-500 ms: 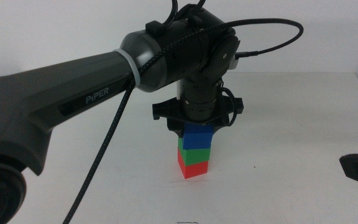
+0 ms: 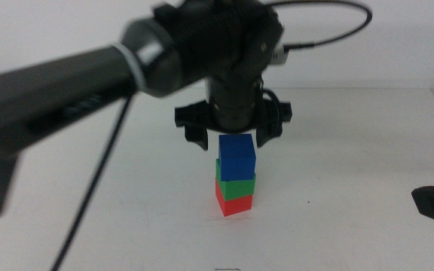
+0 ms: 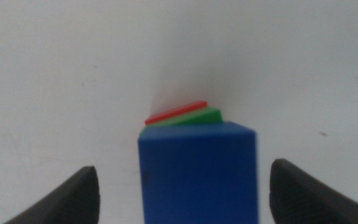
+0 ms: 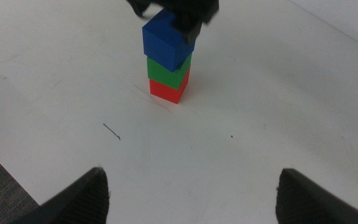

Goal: Stack red cubes first, then green, then blue cubes in a specific spot.

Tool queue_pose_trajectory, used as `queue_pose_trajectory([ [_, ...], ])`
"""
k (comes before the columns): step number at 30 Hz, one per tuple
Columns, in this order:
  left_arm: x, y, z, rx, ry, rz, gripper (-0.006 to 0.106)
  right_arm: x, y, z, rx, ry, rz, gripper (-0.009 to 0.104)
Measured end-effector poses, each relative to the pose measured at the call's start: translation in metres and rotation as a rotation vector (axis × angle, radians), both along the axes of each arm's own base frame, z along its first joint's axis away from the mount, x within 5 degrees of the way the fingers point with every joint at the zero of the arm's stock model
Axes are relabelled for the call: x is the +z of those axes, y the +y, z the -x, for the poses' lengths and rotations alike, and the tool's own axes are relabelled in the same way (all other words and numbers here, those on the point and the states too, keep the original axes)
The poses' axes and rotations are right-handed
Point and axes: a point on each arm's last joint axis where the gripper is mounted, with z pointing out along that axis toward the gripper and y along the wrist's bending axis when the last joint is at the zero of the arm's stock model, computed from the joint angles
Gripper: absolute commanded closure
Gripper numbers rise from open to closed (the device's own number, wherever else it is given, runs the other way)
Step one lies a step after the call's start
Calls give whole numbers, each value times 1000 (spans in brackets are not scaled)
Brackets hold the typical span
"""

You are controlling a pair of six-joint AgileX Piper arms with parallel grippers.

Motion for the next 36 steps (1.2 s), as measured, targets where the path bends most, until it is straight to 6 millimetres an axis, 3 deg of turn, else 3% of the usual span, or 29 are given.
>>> queue_pose_trajectory([
  [9, 85, 33, 39, -176, -140, 104, 7, 0, 0, 0, 0, 0, 0, 1],
  [15, 145, 75, 73, -387, -354, 30, 7, 0, 0, 0, 0, 0, 0, 1],
  [19, 172, 117, 91, -422, -448, 12, 7, 0, 0, 0, 0, 0, 0, 1],
  [23, 173, 171, 103, -353, -455, -11, 7, 0, 0, 0, -1, -3, 0, 1],
  [28, 166, 229, 135, -241, -566, -10, 7, 0, 0, 0, -1, -3, 0, 1],
  [31, 162, 249, 154, -167, -661, -30, 7, 0, 0, 0, -1, -3, 0, 1],
  [36, 151, 260, 178, -117, -710, -33, 7, 0, 0, 0, -1, -3, 0, 1],
])
